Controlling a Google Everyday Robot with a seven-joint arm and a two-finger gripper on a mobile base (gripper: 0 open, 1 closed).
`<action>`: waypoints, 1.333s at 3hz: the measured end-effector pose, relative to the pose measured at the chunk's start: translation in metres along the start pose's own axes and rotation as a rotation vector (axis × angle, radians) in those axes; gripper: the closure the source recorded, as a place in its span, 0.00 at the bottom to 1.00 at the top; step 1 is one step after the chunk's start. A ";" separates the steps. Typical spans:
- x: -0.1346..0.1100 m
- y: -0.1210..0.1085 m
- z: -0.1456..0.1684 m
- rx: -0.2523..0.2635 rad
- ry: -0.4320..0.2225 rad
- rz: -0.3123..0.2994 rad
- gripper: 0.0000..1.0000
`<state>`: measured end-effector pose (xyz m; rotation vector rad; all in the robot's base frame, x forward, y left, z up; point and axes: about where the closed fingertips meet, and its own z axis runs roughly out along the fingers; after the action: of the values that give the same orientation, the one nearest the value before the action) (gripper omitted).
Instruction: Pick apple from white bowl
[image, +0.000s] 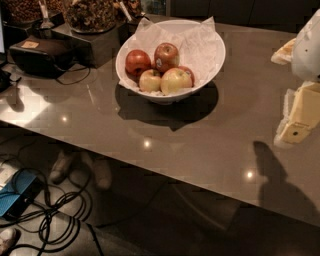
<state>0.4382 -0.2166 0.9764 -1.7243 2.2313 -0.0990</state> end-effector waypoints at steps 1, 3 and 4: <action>0.000 0.000 0.000 0.000 0.000 0.000 0.00; -0.043 -0.026 -0.001 -0.018 0.055 0.012 0.00; -0.096 -0.055 -0.003 0.003 0.049 -0.026 0.00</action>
Offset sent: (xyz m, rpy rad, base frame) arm 0.0131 0.0111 0.0047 -0.0826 0.0729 -0.0714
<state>0.5093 -0.1399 1.0130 -1.7678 2.2427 -0.1527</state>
